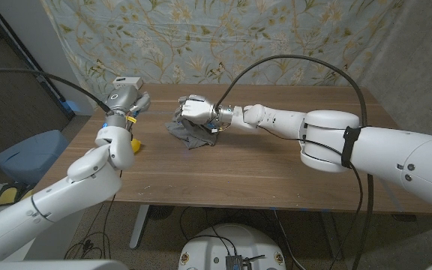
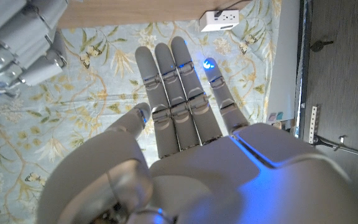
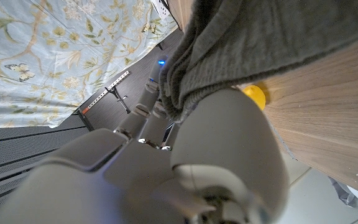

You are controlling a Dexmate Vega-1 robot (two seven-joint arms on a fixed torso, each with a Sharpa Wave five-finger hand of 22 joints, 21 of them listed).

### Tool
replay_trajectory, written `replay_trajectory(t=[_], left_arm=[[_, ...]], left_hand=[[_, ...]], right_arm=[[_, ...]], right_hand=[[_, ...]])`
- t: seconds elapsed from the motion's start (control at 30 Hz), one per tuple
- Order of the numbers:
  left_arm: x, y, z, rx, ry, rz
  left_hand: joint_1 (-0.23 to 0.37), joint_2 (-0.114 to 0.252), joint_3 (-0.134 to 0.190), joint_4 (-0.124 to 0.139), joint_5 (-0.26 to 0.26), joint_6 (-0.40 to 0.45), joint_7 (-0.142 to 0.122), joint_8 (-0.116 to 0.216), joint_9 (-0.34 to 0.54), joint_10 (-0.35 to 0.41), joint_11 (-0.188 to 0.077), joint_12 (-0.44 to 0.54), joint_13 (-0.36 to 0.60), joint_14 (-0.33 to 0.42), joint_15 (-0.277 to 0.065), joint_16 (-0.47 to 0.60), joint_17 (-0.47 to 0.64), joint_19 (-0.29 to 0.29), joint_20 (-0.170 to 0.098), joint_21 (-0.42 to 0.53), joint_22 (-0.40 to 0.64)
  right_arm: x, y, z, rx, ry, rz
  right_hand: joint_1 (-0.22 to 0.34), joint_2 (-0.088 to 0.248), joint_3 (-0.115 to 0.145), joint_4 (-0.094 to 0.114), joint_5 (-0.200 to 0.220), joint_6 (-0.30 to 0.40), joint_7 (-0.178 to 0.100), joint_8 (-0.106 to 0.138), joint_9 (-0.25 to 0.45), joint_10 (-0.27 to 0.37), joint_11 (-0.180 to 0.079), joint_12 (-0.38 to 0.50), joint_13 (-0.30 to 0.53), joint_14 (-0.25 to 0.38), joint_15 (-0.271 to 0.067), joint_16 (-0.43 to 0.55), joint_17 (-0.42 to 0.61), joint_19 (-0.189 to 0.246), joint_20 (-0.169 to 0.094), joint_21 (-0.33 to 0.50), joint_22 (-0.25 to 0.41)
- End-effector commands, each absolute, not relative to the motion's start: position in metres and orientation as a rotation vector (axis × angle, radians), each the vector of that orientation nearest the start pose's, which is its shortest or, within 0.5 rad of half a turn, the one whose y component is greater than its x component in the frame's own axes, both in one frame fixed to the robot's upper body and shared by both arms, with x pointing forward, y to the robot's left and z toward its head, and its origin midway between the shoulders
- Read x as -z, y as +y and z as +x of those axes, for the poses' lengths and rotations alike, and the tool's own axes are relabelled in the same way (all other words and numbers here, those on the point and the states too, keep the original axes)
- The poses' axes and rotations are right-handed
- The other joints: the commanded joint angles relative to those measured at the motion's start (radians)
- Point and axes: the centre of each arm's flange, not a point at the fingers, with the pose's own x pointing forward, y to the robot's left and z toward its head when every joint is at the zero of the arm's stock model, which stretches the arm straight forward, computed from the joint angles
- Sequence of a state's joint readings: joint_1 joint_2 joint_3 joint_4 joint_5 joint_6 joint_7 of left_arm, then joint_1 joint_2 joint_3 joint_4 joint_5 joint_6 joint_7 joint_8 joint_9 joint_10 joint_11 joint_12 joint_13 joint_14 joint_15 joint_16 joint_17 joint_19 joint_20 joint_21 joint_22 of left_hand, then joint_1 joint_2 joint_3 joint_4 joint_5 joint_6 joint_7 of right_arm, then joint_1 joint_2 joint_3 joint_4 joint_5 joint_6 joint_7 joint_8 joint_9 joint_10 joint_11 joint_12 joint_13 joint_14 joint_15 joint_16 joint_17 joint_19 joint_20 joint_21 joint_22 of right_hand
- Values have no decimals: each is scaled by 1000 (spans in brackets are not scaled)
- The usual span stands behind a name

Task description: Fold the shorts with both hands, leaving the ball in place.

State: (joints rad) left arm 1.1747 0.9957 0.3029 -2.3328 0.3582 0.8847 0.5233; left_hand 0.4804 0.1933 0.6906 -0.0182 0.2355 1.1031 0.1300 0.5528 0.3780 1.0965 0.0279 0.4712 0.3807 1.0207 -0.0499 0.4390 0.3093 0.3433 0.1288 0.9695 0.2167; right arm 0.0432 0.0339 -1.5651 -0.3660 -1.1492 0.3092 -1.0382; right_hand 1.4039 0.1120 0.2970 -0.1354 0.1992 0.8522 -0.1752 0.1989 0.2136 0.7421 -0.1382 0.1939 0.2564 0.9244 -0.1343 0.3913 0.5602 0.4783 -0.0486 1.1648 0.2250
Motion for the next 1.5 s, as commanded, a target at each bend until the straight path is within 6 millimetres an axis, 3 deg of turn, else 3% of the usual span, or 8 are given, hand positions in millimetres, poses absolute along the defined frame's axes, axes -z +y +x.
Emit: replay_trajectory(t=[0.03,0.23,0.37,0.5,0.67,0.93,1.13,1.5], left_arm=[[-48,310,439,-684,-881,982],[-49,306,450,-641,-875,996],[-49,303,459,-599,-879,987],[-48,301,465,-570,-885,981],[-48,298,471,-535,-880,982],[-49,296,480,-485,-876,962],[-52,290,481,-475,-884,972],[-54,286,481,-472,-867,980]], left_hand=[[-9,-18,-4,7,-7,-12,-1,11,11,-9,-5,7,12,-9,-5,3,7,-11,2,9,3],[-26,-23,-10,17,-18,-40,-7,17,29,-42,-3,1,33,-45,-1,-14,9,-44,5,9,2],[-33,-24,-8,20,-23,-61,-16,6,19,-68,-5,-7,43,-72,-5,-31,3,-69,8,6,0],[-39,-26,-8,21,-25,-69,-15,1,12,-82,-3,-11,49,-82,-5,-41,-5,-82,9,4,-2],[-45,-27,-5,22,-28,-84,-22,-8,3,-100,-2,-18,56,-101,-6,-56,-14,-97,11,3,-4],[-57,-29,1,25,-32,-119,-25,-30,-16,-143,0,-37,64,-140,0,-83,-28,-124,19,0,-9],[-64,-29,2,28,-34,-130,-29,-39,-24,-150,2,-44,62,-149,3,-91,-34,-135,20,-2,-11],[-74,-31,1,31,-36,-139,-31,-47,-35,-163,2,-54,62,-161,4,-97,-36,-147,21,-4,-13]], right_arm=[[-32,59,646,-160,-1789,-1921],[-43,48,649,-77,-1769,-1873],[-55,37,652,-38,-1739,-1824],[-67,18,655,58,-1726,-1761],[-84,-9,658,164,-1703,-1700],[-93,-41,657,265,-1561,-1828],[-89,-49,659,225,-1447,-1899],[-79,-40,654,115,-1382,-1894]], right_hand=[[-163,-14,-56,60,34,-212,-28,-20,-6,-145,5,-10,-13,-46,-98,-74,-62,-20,-94,-4,-52],[-493,-100,-169,218,111,-415,-21,-10,-9,-313,12,-1,-30,-121,-78,-146,-81,46,-45,-84,-58],[-586,-80,-197,275,129,-436,-12,-5,-8,-325,16,3,-32,-138,-77,-148,-70,40,-31,-113,-57],[-587,-48,-186,278,139,-426,-7,1,-9,-314,18,9,-32,-144,-86,-149,-66,43,-29,-119,-56],[-538,-23,-154,246,159,-392,7,14,-13,-275,18,23,-35,-149,-91,-156,-66,49,-29,-135,-56],[-389,-84,-100,124,189,-434,8,-6,-17,-285,5,11,-36,-183,-88,-181,-81,38,-31,-183,-57],[-514,-151,-158,174,195,-488,11,-9,-13,-336,6,1,-33,-240,-79,-187,-79,16,-13,-224,-55],[-662,-159,-218,252,213,-493,24,4,-12,-358,22,8,-31,-289,-76,-177,-61,-2,3,-261,-51]])
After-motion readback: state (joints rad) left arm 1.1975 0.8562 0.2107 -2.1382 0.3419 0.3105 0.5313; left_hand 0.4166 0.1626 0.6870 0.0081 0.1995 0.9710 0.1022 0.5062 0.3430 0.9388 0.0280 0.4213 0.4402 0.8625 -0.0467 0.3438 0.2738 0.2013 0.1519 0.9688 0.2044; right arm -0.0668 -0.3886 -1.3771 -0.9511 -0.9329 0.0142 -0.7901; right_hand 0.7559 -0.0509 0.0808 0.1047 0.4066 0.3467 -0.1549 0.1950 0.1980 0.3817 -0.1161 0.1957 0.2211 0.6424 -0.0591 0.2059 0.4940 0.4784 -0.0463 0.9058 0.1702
